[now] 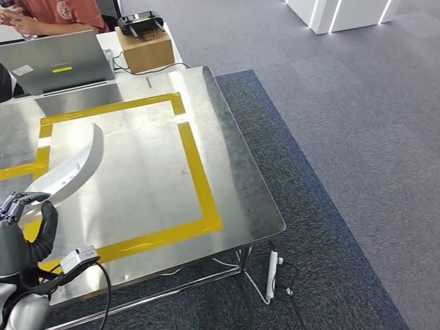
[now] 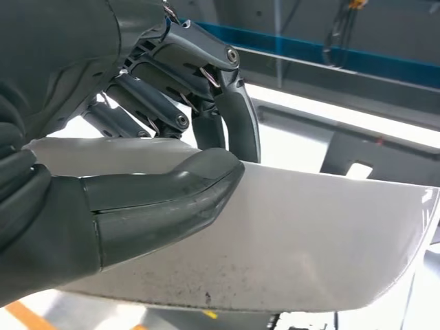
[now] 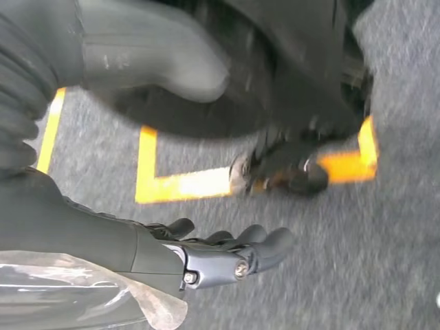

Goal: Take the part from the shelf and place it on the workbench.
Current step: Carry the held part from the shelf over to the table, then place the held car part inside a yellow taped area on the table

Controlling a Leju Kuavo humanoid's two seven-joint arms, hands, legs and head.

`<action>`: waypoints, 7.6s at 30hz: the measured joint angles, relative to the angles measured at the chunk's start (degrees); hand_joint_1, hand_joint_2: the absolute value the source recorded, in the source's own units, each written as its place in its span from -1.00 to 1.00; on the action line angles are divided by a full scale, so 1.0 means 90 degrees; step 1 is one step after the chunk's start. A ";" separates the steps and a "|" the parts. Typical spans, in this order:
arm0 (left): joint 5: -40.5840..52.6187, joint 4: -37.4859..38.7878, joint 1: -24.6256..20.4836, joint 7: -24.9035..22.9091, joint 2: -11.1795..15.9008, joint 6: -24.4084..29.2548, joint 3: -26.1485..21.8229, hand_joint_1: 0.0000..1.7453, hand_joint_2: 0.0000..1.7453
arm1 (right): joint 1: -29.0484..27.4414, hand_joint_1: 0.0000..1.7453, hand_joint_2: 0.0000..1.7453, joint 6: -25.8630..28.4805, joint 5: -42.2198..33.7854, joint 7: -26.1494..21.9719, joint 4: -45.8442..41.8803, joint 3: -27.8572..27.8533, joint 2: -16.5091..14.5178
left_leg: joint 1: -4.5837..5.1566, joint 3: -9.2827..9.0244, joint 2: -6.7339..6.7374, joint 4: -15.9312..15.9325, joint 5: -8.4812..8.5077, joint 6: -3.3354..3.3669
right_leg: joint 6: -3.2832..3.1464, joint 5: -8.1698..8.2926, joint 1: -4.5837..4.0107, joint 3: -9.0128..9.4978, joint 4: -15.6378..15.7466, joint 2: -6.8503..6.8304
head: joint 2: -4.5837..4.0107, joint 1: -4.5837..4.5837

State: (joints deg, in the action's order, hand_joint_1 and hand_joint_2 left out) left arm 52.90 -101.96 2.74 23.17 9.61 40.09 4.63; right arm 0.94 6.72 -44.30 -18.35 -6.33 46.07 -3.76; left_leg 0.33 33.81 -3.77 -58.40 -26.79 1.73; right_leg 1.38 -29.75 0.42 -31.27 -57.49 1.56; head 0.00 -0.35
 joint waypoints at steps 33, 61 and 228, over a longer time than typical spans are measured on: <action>0.0343 0.0662 -0.0458 -0.0484 0.0323 0.0002 -0.0007 1.00 1.00 | -0.0016 -1.00 1.00 -0.0057 0.0126 -0.0011 0.0002 0.0146 0.0001 | -0.0003 -0.0057 0.0005 0.0102 0.0040 -0.0027 | -0.0011 0.0027 0.0007 0.0048 0.0081 -0.0001 | 0.0000 0.0006; 0.0272 0.0690 -0.0465 -0.0530 0.0358 0.0003 -0.0027 1.00 1.00 | -0.0014 -1.00 1.00 -0.0038 0.0141 0.0017 -0.0002 0.0196 0.0036 | -0.0077 0.0046 0.0505 -0.0226 -0.0022 -0.0145 | -0.0106 -0.0151 0.0003 0.0071 -0.0120 -0.0524 | 0.0000 0.0028; 0.1257 0.3308 -0.0940 -0.2079 0.0819 -0.0026 0.0404 -1.00 -1.00 | 0.0071 -1.00 -1.00 -0.0110 0.0474 0.0695 -0.0372 0.0802 0.0143 | -0.0190 -0.0510 0.0400 -0.0312 -0.0315 -0.0476 | -0.0097 0.0526 0.0056 -0.0450 0.0029 -0.0204 | 0.0001 -0.0007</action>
State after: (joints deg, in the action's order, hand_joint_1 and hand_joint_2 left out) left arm 64.22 -72.18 -5.72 4.46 16.98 39.85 8.26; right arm 1.58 5.73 -40.03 -12.10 -9.68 53.29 -2.47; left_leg -1.38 29.22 -0.17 -61.21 -29.62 -2.56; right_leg 0.51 -25.01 0.92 -35.32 -57.23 -0.28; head 0.01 -0.42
